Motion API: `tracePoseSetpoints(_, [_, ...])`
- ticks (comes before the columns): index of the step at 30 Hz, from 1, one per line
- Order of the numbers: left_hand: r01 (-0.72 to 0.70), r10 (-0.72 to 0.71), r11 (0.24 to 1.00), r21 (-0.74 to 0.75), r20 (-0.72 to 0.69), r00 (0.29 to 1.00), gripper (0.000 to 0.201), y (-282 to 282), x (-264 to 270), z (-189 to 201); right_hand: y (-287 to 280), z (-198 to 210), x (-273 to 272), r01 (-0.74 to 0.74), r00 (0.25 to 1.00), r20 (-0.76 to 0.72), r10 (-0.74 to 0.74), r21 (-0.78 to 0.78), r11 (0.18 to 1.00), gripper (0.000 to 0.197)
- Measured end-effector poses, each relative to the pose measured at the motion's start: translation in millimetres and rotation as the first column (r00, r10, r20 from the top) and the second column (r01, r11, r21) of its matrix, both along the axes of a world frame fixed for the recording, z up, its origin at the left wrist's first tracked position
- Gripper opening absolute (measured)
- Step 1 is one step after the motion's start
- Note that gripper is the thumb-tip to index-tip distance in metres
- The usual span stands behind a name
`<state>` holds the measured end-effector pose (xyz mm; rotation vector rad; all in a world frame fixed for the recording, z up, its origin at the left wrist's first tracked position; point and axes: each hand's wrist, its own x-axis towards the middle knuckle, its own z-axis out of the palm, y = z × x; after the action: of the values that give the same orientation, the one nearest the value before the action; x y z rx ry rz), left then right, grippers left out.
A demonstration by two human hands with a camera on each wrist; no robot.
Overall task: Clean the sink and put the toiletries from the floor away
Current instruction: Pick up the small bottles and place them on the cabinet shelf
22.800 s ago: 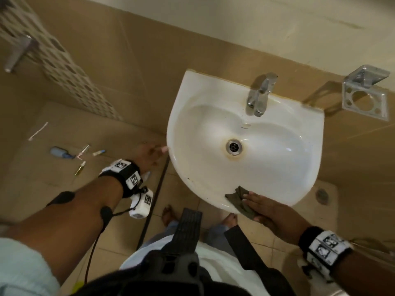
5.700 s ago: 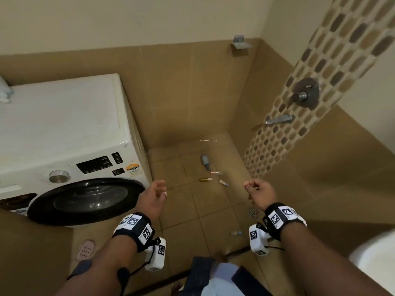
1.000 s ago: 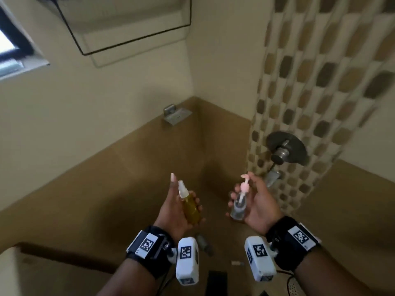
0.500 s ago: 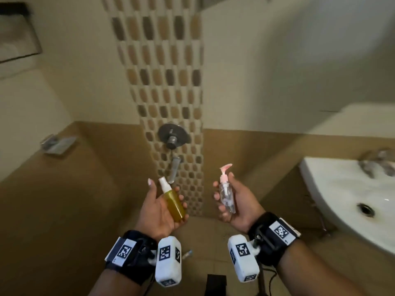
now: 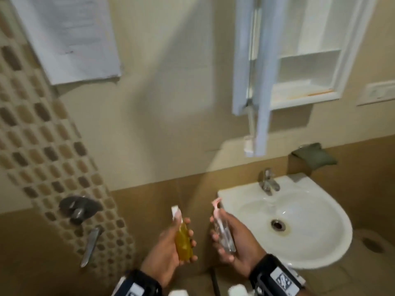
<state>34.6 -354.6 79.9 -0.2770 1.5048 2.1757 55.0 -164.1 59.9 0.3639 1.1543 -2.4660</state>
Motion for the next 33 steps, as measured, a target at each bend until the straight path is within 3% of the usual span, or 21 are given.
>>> tracePoseSetpoints(2, [0.008, -0.01, 0.994, -0.109, -0.023, 1.0, 0.049, 53.3, 2.7, 0.5, 43.9, 0.4, 0.9, 0.016, 1.0, -0.004, -0.016, 0.04, 0.999, 0.032])
tracePoseSetpoints(7, [0.166, -0.212, 0.938, -0.306, -0.123, 0.97, 0.039, 199.6, 4.4, 8.5, 178.6, 4.5, -9.8, 0.041, 0.997, -0.075, -0.032, 0.131, 0.99, 0.026])
tracePoseSetpoints(9, [0.108, -0.22, 0.916, -0.386, -0.26, 0.94, 0.03, 244.0, -0.9, 21.6, 222.5, 21.2, -19.3, 0.092, 0.991, -0.116, -0.067, 0.22, 0.971, 0.039])
tracePoseSetpoints(14, [-0.062, -0.124, 0.918, -0.391, -0.434, 0.892, 0.023, 315.9, -32.4, 81.2, 299.7, 84.6, -44.9, 0.263, 0.932, -0.336, -0.134, 0.374, 0.889, 0.038])
tracePoseSetpoints(18, [-0.273, -0.034, 0.899, -0.341, -0.679, 0.734, 0.031, 344.1, -63.4, 140.1, 327.7, 145.8, -67.9, 0.372, 0.848, -0.519, -0.109, 0.436, 0.82, 0.033])
tracePoseSetpoints(22, [-0.435, 0.06, 0.876, -0.207, -0.849, 0.525, 0.03, 366.5, -92.6, 216.0, 333.5, 197.0, -80.1, 0.503, 0.715, -0.698, -0.054, 0.459, 0.732, 0.047])
tracePoseSetpoints(26, [-0.625, 0.115, 0.772, -0.118, -0.941, 0.32, 0.028, 371.6, -125.9, 281.2, 334.9, 238.3, -96.2, 0.607, 0.626, -0.779, -0.028, 0.465, 0.645, 0.031])
tracePoseSetpoints(28, [-0.738, 0.086, 0.668, -0.097, -0.975, 0.206, 0.027, 370.6, -139.4, 305.8, 336.5, 257.6, -105.5, 0.643, 0.58, -0.815, -0.011, 0.449, 0.621, 0.026])
tracePoseSetpoints(30, [-0.802, 0.035, 0.585, -0.121, -0.984, 0.174, 0.032, 371.8, -151.2, 323.0, 339.9, 274.5, -114.5, 0.651, 0.55, -0.835, 0.009, 0.435, 0.622, 0.028])
tracePoseSetpoints(33, [-0.83, -0.025, 0.53, -0.175, -0.981, 0.191, 0.035, 374.3, -168.7, 340.7, 344.1, 297.8, -126.7, 0.645, 0.493, -0.87, 0.012, 0.375, 0.666, 0.03])
